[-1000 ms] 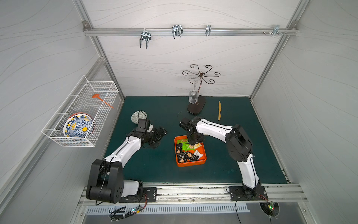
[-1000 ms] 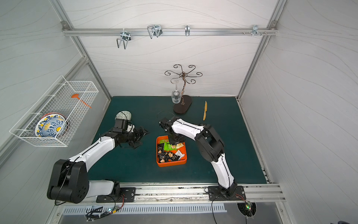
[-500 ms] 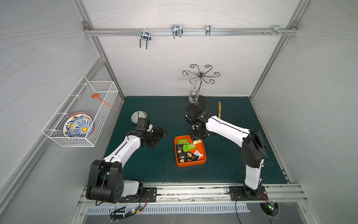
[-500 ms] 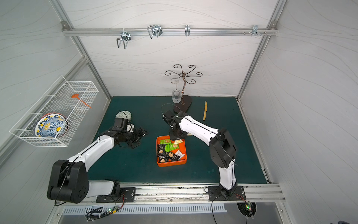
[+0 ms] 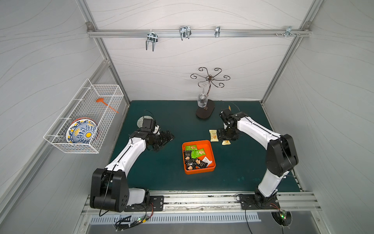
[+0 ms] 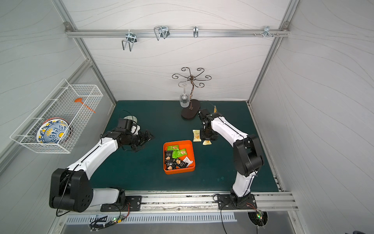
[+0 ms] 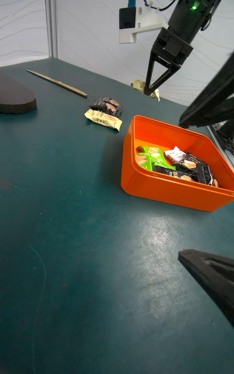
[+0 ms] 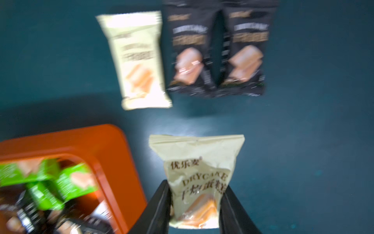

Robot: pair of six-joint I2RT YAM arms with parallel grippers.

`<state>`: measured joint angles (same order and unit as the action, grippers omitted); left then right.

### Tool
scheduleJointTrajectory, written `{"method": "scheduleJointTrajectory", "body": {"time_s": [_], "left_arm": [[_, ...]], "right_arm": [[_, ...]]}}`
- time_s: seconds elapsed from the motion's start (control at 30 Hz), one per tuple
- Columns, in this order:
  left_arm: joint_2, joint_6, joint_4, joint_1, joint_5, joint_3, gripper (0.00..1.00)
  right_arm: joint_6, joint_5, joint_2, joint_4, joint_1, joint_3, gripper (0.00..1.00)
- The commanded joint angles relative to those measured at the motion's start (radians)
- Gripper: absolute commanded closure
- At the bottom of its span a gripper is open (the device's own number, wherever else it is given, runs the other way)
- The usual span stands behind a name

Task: Take the cookies out of the storage box
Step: Place the cookie at the center of the board.

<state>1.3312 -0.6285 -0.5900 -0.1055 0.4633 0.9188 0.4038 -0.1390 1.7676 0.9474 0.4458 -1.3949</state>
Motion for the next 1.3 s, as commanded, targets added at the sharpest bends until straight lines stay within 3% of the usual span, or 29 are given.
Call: {"method": "scheduleJointTrajectory", "body": {"time_s": [0.0, 0.3, 0.7, 0.87, 1.1, 1.27], "left_arm": [[0.012, 0.030, -0.020, 0.003, -0.012, 0.038, 0.02], [-0.001, 0.033, -0.033, 0.003, -0.016, 0.019, 0.02], [-0.001, 0.052, -0.060, 0.004, -0.034, 0.025, 0.02], [0.004, 0.053, -0.063, 0.003, -0.035, 0.027, 0.02], [0.004, 0.064, -0.085, 0.002, -0.037, 0.058, 0.02], [-0.014, 0.096, -0.148, -0.008, -0.060, 0.105, 0.02]], "right_arm": [[-0.091, -0.039, -0.007, -0.036, -0.069, 0.010, 0.60], [-0.135, -0.015, 0.133, -0.119, -0.243, -0.060, 0.61], [-0.154, 0.006, 0.348, -0.082, -0.268, -0.235, 0.61], [-0.149, 0.004, 0.357, -0.079, -0.268, -0.224, 0.60], [-0.145, -0.011, 0.311, -0.074, -0.267, -0.227, 0.46], [-0.133, -0.057, 0.219, -0.020, -0.259, -0.229, 0.44]]}}
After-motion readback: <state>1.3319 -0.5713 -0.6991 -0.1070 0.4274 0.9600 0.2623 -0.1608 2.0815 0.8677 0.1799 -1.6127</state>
